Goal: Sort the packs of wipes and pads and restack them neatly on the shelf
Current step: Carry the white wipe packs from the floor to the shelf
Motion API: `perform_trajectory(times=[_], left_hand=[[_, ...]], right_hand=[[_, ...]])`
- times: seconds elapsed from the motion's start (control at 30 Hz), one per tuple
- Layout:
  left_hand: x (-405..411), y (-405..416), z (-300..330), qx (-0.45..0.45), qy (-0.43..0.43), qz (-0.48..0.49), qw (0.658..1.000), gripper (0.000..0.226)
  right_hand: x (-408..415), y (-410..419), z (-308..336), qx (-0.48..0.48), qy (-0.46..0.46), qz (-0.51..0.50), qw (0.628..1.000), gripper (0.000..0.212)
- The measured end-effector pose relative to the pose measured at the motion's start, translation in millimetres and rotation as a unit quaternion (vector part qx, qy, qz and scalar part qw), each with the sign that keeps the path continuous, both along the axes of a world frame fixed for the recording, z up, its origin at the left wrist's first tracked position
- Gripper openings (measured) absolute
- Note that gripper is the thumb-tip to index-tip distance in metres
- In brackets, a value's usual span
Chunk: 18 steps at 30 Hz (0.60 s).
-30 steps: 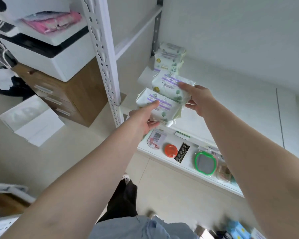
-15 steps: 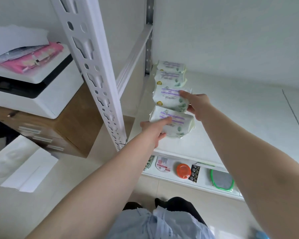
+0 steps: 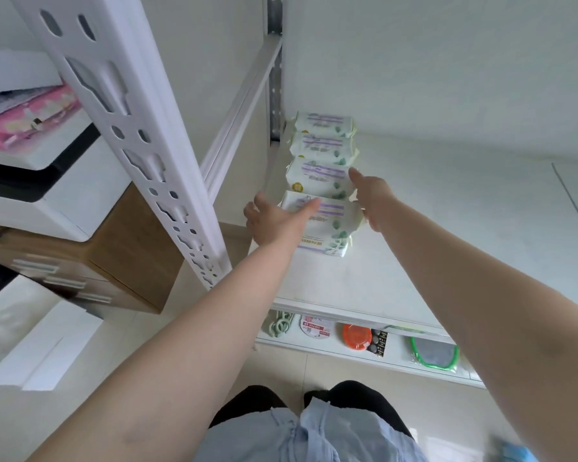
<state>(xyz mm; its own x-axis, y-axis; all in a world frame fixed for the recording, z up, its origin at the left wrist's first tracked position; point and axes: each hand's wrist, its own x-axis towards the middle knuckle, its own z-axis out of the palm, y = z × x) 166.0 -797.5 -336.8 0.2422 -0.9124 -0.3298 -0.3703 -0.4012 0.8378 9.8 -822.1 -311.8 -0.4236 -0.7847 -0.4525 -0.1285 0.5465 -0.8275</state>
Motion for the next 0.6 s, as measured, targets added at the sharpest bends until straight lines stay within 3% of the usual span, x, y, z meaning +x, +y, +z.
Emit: perform_trajectory(times=[0.17,0.43,0.5,0.6], left_hand=[[8.9,-22.2,4.3,-0.027,0.108,-0.022,0.994,0.090],[4.1,-46.3,5.7,0.001,0.139,-0.097,0.986,0.053],[1.3,-47.9,5.1,-0.005,0.161,-0.102,0.982,0.037],[-1.0,-50.7,1.9,-0.019,0.175,-0.075,0.981,0.031]], right_hand=[[13.5,17.2,-9.4,-0.005,0.007,-0.049,0.999,0.050],[40.5,25.8,-26.7,-0.077,-0.052,-0.117,0.989,0.059],[38.8,19.7,-23.9,-0.077,-0.051,-0.113,0.989,0.055],[35.8,15.3,-23.1,-0.100,-0.059,-0.094,0.989,0.033]])
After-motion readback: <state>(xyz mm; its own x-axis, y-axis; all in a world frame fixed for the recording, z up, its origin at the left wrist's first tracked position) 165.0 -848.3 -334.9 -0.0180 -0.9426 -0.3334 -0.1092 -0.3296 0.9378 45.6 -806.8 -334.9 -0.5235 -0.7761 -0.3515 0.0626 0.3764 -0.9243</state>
